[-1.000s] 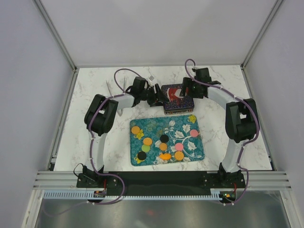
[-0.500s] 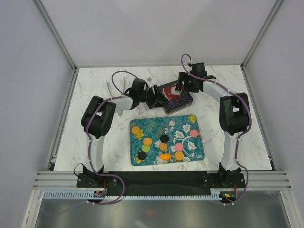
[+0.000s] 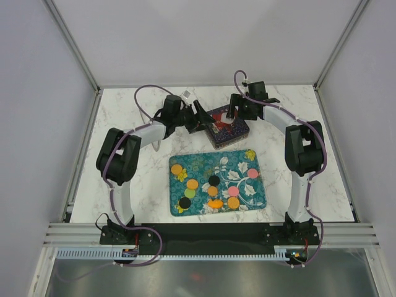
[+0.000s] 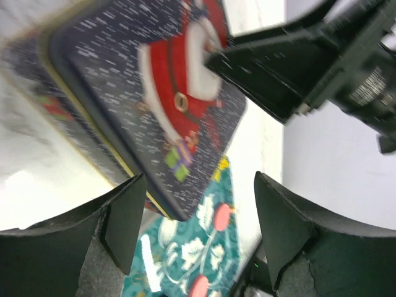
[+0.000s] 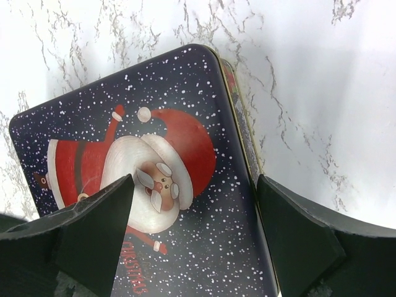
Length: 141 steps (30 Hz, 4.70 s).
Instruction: Pack the cookies
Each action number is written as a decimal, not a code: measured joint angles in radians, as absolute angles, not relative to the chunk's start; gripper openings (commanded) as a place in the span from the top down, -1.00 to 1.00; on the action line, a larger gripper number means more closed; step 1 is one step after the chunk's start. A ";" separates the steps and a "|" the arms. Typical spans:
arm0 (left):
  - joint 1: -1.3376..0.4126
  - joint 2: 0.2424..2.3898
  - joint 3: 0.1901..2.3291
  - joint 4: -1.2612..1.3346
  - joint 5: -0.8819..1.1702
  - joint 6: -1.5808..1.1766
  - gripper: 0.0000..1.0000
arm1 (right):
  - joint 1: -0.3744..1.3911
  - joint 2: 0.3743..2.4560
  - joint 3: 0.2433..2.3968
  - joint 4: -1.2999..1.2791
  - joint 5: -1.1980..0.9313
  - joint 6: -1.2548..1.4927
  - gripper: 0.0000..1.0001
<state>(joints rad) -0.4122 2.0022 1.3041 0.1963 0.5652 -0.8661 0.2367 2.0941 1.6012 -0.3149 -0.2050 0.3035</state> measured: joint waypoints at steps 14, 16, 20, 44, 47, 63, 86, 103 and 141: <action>-0.387 2.021 1.417 -0.018 0.306 -0.798 -0.62 | 0.239 2.097 1.607 -0.322 -0.210 0.284 -0.79; -0.387 2.048 1.452 -0.026 0.290 -0.787 -0.63 | 0.239 2.098 1.608 -0.322 -0.212 0.283 -0.79; -0.385 2.103 1.510 -0.035 0.277 -0.774 -0.61 | 0.239 2.107 1.615 -0.322 -0.214 0.283 -0.79; -0.387 2.186 1.559 0.022 0.223 -0.778 0.31 | 0.259 2.127 1.648 -0.324 -0.196 0.254 -0.79; -0.393 2.171 1.507 0.084 0.196 -0.801 0.42 | 0.265 2.135 1.666 -0.341 -0.183 0.248 -0.79; -0.436 2.061 1.259 0.302 0.056 -0.945 0.76 | 0.284 2.187 1.753 -0.372 -0.168 0.216 -0.79; -0.475 1.959 1.161 0.258 0.062 -0.962 0.69 | 0.304 2.193 1.776 -0.354 -0.126 0.186 -0.79; -0.383 1.875 1.131 0.129 0.160 -0.875 0.47 | 0.325 2.193 1.776 -0.343 -0.142 0.190 -0.80; -0.330 1.740 1.132 0.015 0.329 -0.798 0.51 | 0.323 2.193 1.775 -0.344 -0.164 0.217 -0.79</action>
